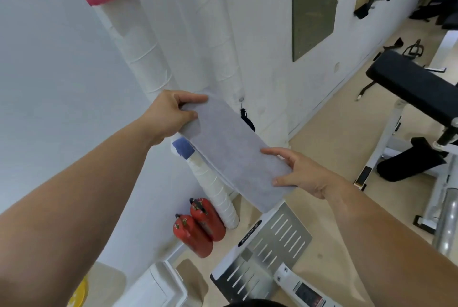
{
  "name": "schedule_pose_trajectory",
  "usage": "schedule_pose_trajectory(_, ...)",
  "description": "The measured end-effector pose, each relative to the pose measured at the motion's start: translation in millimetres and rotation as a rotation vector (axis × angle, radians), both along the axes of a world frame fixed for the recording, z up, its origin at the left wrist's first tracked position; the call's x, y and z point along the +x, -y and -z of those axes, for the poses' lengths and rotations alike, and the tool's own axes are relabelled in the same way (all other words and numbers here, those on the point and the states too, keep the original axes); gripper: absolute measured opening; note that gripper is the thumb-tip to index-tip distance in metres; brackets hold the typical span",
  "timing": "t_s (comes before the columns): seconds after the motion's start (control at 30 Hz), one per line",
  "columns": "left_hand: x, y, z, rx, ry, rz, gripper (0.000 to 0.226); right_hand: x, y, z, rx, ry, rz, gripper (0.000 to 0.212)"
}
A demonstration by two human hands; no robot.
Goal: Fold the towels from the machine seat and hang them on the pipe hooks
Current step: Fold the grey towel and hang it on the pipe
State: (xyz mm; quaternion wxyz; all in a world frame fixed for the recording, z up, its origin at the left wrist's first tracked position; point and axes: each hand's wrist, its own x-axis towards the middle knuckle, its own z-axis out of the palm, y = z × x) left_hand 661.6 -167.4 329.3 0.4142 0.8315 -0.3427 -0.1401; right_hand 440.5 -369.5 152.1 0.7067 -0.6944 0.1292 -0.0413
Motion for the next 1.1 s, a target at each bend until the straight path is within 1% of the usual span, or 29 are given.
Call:
schedule_pose_trajectory(0.07, 4.5, -5.2, 17.4, 0.007, -0.010, -0.042, 0.047, -6.3, 4.8, 4.4, 0.036, -0.031, -0.030, 0.089)
schedule_pose_trajectory(0.13, 6.3, -9.7, 35.4, 0.004, -0.044, -0.080, 0.047, -10.8, 8.9, 11.1, 0.066, -0.070, 0.033, 0.091)
schedule_pose_trajectory(0.23, 3.7, -15.0, 62.0, -0.026, -0.125, -0.114, 0.048, -17.2, 14.4, 22.3, 0.124, -0.092, 0.251, 0.076)
schedule_pose_trajectory(0.33, -3.6, -19.5, 85.5, -0.066, -0.218, -0.133, 0.052, -26.1, 16.5, 37.6, 0.313, -0.004, 0.431, 0.067)
schedule_pose_trajectory(0.37, -6.5, -21.1, 92.9, -0.074, -0.246, -0.138, 0.053, -28.5, 15.3, 40.1, 0.358, 0.024, 0.476, 0.065)
schedule_pose_trajectory(0.4, -9.5, -22.6, 99.8, -0.083, -0.273, -0.140, 0.055, -29.6, 12.8, 41.6, 0.359, 0.043, 0.513, 0.061)
schedule_pose_trajectory(0.43, -12.8, -24.0, 105.9, -0.090, -0.294, -0.143, 0.056, -29.2, 10.4, 43.3, 0.299, 0.049, 0.552, 0.056)
schedule_pose_trajectory(0.53, -23.9, -27.7, 121.5, -0.088, -0.317, -0.151, 0.056, -22.2, 4.2, 47.6, -0.065, 0.031, 0.669, 0.038)
schedule_pose_trajectory(0.57, -27.7, -29.0, 126.5, -0.091, -0.323, -0.157, 0.056, -19.8, 1.7, 47.0, -0.143, 0.012, 0.679, 0.035)
schedule_pose_trajectory(0.63, -36.9, -32.1, 134.8, -0.106, -0.335, -0.154, 0.057, -16.3, -4.2, 46.0, -0.234, -0.055, 0.642, 0.029)
schedule_pose_trajectory(0.67, -41.9, -33.0, 138.7, -0.114, -0.332, -0.146, 0.058, -15.4, -7.5, 45.6, -0.282, -0.093, 0.591, 0.030)
schedule_pose_trajectory(0.77, -59.0, -32.6, 145.0, -0.104, -0.283, -0.121, 0.059, -10.8, -21.6, 39.1, -0.430, -0.169, 0.421, 0.054)
schedule_pose_trajectory(0.83, -71.3, -29.5, 145.8, -0.075, -0.225, -0.091, 0.060, -2.5, -34.2, 30.5, -0.463, -0.157, 0.349, 0.060)
schedule_pose_trajectory(0.9, -82.8, -24.9, 146.1, -0.070, -0.190, -0.037, 0.062, 5.8, -48.0, 20.3, -0.460, -0.107, 0.319, 0.061)
schedule_pose_trajectory(1.0, -100.4, -19.6, 145.6, -0.099, -0.172, 0.041, 0.062, 17.8, -66.4, 4.6, -0.427, -0.020, 0.341, 0.058)
schedule_pose_trajectory(1.1, -116.4, -14.0, 144.4, -0.164, -0.125, 0.109, 0.057, 23.2, -80.2, -9.4, -0.376, 0.064, 0.383, 0.057)
